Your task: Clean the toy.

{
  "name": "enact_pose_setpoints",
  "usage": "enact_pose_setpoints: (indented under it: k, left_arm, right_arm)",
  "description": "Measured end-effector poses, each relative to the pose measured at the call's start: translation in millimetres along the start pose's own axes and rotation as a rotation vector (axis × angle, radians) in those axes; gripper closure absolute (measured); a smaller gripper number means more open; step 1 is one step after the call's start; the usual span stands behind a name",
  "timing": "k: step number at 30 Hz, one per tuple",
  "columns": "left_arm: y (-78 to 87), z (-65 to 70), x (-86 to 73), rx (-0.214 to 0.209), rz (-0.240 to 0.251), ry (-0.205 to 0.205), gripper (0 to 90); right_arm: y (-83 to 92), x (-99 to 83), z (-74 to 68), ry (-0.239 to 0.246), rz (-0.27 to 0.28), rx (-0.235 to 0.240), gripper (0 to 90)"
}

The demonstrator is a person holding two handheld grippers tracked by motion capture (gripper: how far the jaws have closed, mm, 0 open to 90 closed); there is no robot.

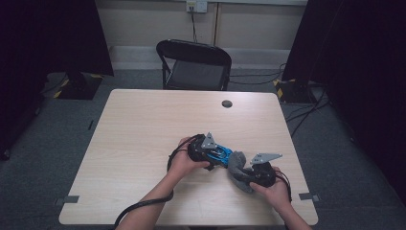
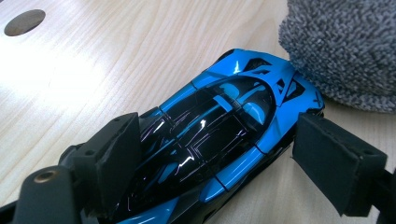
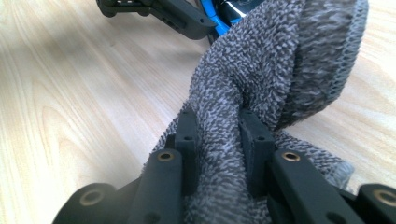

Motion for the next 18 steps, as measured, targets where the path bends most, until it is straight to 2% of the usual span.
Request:
enact_pose_setpoints:
  k: [9,15,18]
  left_arm:
    - [-0.1,0.4,-0.2,0.003,0.002,0.000,15.0]
    - [-0.2,0.6,-0.3,0.004,0.004,0.004,14.7]
    - [-0.1,0.4,-0.2,0.004,0.001,0.001,14.5]
  right_arm:
    - [-2.2,1.2,-7.1,0.011,0.001,0.021,72.7]
    - [0.2,2.7,-11.9,0.002,0.007,0.051,72.6]
    - [2.1,4.0,-13.7,0.002,0.012,0.052,72.5]
Point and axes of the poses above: each handheld gripper's, and its own axes: y roughly backward along the jaws, x roughly out of its top, z roughly to its right, the point moved 5 cm from there along -y, roughly forward along the jaws, and after that the axes turned 10 degrees about -z, right-handed, at the moved point
